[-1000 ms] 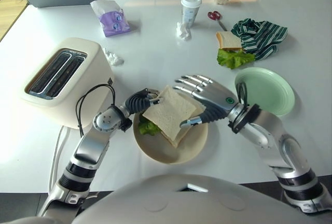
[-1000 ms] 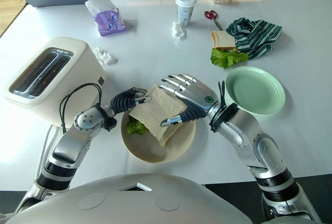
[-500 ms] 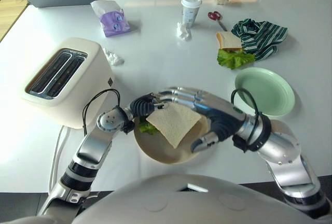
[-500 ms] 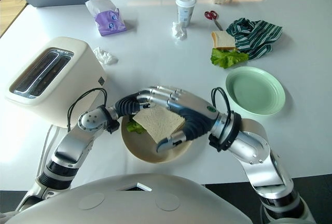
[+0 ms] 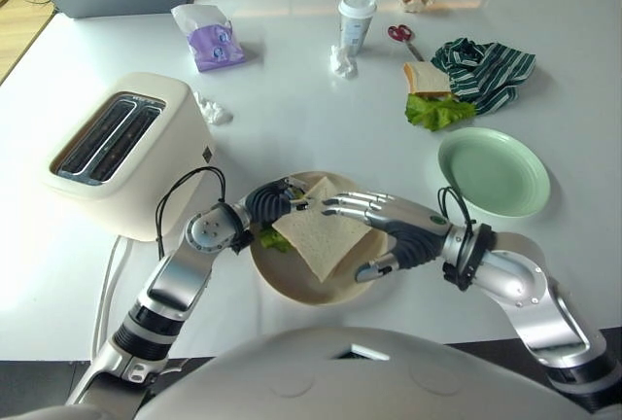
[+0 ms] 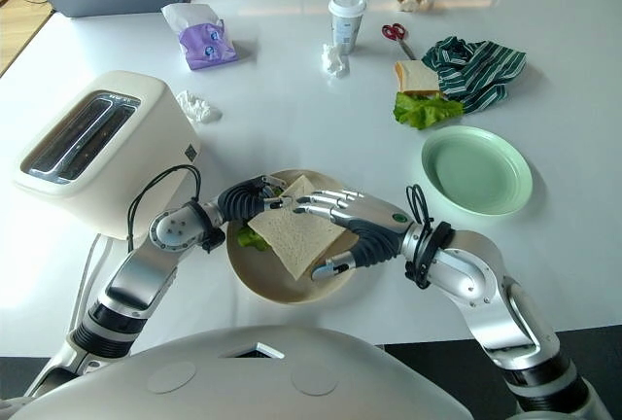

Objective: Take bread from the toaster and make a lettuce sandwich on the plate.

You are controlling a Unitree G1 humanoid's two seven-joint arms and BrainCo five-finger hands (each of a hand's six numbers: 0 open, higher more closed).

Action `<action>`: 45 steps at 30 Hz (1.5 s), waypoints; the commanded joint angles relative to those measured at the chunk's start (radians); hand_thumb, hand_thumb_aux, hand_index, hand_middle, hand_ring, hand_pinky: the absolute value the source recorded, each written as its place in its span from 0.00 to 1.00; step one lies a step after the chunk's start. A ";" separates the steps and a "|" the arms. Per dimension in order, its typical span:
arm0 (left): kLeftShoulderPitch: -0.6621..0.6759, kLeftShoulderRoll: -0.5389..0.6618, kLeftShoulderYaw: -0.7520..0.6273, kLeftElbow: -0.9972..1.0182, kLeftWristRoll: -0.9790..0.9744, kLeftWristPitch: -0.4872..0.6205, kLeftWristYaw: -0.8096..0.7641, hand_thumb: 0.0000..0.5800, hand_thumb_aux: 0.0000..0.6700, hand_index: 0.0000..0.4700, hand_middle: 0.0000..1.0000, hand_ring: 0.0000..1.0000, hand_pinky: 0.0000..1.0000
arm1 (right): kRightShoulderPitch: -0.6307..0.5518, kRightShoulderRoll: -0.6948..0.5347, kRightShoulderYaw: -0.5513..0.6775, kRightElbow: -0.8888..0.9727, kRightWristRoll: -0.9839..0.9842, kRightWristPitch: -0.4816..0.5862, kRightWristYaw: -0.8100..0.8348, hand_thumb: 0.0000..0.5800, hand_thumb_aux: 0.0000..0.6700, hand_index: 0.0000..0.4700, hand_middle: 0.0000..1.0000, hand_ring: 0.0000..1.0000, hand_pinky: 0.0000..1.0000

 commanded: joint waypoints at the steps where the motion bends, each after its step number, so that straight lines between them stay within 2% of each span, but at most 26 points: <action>1: -0.002 -0.013 -0.003 0.020 0.004 0.004 0.000 1.00 1.00 1.00 1.00 1.00 1.00 | -0.005 0.017 0.046 0.020 -0.017 -0.013 0.001 0.00 0.00 0.00 0.00 0.00 0.00; 9: -0.013 -0.045 0.018 0.039 0.012 -0.001 0.036 1.00 1.00 1.00 1.00 1.00 1.00 | 0.049 -0.008 0.062 -0.032 0.061 0.003 0.065 0.00 0.00 0.00 0.00 0.00 0.00; 16: -0.002 -0.039 0.019 0.033 0.029 -0.005 0.043 1.00 1.00 1.00 1.00 1.00 1.00 | 0.052 -0.011 0.064 -0.037 0.069 0.009 0.081 0.00 0.00 0.00 0.00 0.00 0.00; 20: 0.004 -0.033 0.018 0.036 0.035 -0.006 0.038 1.00 1.00 1.00 1.00 1.00 1.00 | 0.041 -0.012 0.074 0.001 0.005 0.010 0.071 0.00 0.00 0.00 0.00 0.00 0.00; 26: 0.012 -0.039 0.003 0.036 0.067 -0.001 0.053 1.00 1.00 1.00 1.00 1.00 1.00 | 0.004 0.000 0.161 0.116 -0.169 -0.002 0.050 0.00 0.00 0.00 0.00 0.00 0.00; 27: 0.012 -0.038 -0.003 0.034 0.083 0.000 0.061 0.87 0.64 0.64 0.00 0.00 0.00 | 0.001 -0.001 0.169 0.129 -0.186 0.002 0.049 0.00 0.00 0.00 0.00 0.00 0.00; 28: 0.012 -0.037 -0.007 0.033 0.096 0.001 0.069 0.16 0.08 0.08 0.00 0.00 0.00 | -0.002 -0.004 0.175 0.138 -0.200 0.003 0.046 0.00 0.00 0.00 0.00 0.00 0.00; 29: 0.012 -0.039 -0.009 0.032 0.105 0.001 0.074 0.00 0.00 0.00 0.00 0.00 0.00 | -0.006 -0.002 0.181 0.147 -0.217 0.008 0.041 0.00 0.00 0.00 0.00 0.00 0.00; 33: 0.007 -0.045 0.003 0.046 0.123 -0.019 0.101 0.00 0.00 0.00 0.00 0.00 0.00 | -0.052 0.026 0.180 0.208 -0.307 0.046 -0.016 0.00 0.00 0.00 0.00 0.00 0.00; 37: 0.007 -0.031 0.017 0.024 0.166 -0.045 0.137 0.00 0.00 0.00 0.00 0.00 0.00 | -0.058 0.029 0.184 0.236 -0.315 0.051 -0.026 0.00 0.00 0.00 0.00 0.00 0.00; 41: 0.007 0.016 0.050 -0.084 0.263 -0.107 0.179 0.00 0.00 0.00 0.00 0.00 0.00 | -0.056 0.030 0.196 0.254 -0.306 0.053 -0.025 0.00 0.00 0.00 0.00 0.00 0.00; 45: -0.004 0.039 0.155 -0.205 0.287 -0.119 0.207 0.00 0.00 0.00 0.00 0.00 0.00 | -0.067 0.028 0.201 0.281 -0.300 0.054 -0.025 0.00 0.00 0.00 0.00 0.00 0.00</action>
